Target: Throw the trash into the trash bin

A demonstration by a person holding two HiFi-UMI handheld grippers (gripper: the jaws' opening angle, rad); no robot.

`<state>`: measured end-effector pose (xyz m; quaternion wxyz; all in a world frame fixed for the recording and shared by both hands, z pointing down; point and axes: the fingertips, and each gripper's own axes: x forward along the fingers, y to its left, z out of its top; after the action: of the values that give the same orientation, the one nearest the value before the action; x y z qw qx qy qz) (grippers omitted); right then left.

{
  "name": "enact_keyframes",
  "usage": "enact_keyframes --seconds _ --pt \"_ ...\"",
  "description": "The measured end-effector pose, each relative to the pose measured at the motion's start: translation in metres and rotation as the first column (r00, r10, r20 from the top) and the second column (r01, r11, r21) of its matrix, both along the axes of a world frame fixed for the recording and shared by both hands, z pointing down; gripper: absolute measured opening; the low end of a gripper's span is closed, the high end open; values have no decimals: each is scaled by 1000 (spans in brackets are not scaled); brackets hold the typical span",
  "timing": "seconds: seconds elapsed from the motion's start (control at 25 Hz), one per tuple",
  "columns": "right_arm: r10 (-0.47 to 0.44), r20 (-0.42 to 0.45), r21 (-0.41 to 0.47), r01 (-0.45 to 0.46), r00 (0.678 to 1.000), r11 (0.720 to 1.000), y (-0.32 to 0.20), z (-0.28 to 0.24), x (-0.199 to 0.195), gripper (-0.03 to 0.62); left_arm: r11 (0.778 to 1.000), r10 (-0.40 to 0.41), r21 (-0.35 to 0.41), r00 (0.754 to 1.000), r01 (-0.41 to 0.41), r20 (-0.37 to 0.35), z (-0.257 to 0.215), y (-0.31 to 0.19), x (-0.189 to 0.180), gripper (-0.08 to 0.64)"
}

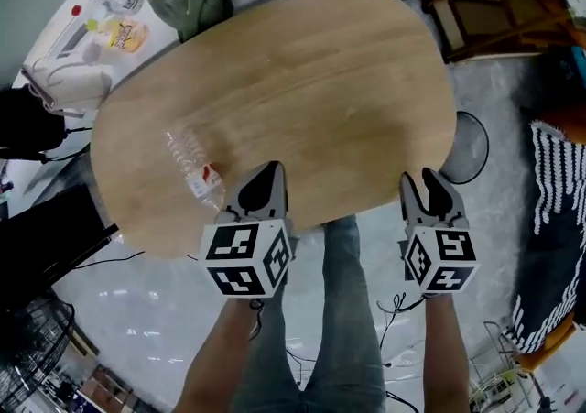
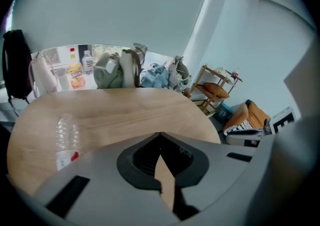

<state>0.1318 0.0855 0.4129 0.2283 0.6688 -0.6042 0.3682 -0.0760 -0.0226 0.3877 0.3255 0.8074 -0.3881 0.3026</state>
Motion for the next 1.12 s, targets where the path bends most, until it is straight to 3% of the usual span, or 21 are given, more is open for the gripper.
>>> enact_keyframes --seconds 0.2,0.48,0.88,1.12 --pt "-48 66 4 48 997 999 -24 -2 -85 170 989 -146 0 989 146 32 -2 -10 -99 11" --pt "-79 142 -16 83 987 996 -43 5 -187 184 954 -299 -12 952 301 57 4 -8 -215 11" --pt "-202 155 -51 212 967 976 -57 19 -294 195 911 -410 -30 910 412 53 17 1 -313 11" --pt "-250 156 -78 264 956 961 -57 34 -340 198 896 -439 -39 896 442 69 25 5 -355 11"
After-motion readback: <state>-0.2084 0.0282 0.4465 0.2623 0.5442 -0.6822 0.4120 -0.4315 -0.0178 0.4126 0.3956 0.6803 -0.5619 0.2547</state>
